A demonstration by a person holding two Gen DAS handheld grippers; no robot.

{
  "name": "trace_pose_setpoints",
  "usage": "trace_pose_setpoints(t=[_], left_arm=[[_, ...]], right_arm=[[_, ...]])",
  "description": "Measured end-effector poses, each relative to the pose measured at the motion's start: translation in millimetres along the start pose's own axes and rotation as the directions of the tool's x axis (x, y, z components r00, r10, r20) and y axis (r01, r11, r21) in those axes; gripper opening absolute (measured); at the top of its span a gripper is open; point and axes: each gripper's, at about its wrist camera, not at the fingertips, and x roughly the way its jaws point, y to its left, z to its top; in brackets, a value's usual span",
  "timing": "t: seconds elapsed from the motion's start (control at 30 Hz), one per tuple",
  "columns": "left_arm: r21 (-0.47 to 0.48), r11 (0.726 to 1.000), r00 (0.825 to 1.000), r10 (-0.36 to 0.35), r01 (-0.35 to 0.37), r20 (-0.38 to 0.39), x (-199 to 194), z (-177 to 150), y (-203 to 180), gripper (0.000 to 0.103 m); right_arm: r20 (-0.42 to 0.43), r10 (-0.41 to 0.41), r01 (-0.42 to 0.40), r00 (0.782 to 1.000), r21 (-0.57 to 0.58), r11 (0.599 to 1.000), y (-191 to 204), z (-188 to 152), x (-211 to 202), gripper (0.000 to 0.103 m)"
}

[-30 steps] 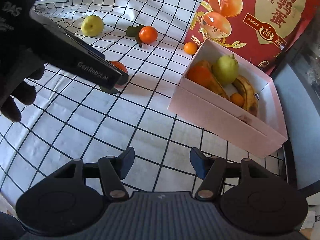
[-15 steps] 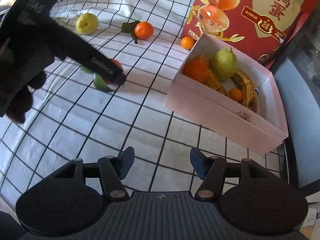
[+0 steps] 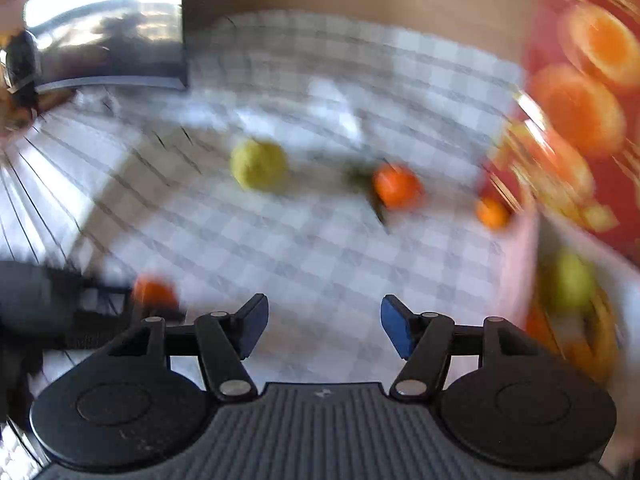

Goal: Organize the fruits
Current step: 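Lift the tangerine with the left tool while the right tool moves to a green pear, then close the right tool on the green pear and lift it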

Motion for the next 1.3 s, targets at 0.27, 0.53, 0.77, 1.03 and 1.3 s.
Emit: trace_pose_setpoints(t=[0.27,0.53,0.77,1.03,1.3], left_arm=[[-0.084,0.995,0.998,0.064,-0.062,0.018,-18.7,-3.8,45.9,0.051],[-0.054,0.998,0.999,0.021,-0.019,0.045,-23.9,-1.6,40.7,0.051],[-0.010,0.999,0.999,-0.037,0.037,0.030,-11.8,3.0,24.1,0.051],[0.015,0.998,0.998,-0.058,0.058,0.009,-0.4,6.0,17.0,0.051],[-0.003,0.998,0.998,-0.058,0.058,-0.008,7.4,7.6,19.1,0.051]], right_arm=[[-0.111,0.017,-0.016,0.994,0.010,1.000,46.2,112.2,125.3,0.068],[-0.183,-0.098,0.092,0.978,-0.039,0.995,61.4,122.8,182.6,0.062],[-0.130,-0.034,0.020,0.991,-0.109,0.994,62.5,104.3,143.9,0.045],[-0.052,0.005,-0.010,0.999,-0.095,0.995,54.1,65.5,99.6,0.045],[0.044,0.021,-0.018,0.999,-0.075,0.997,47.3,39.5,79.6,0.045]])
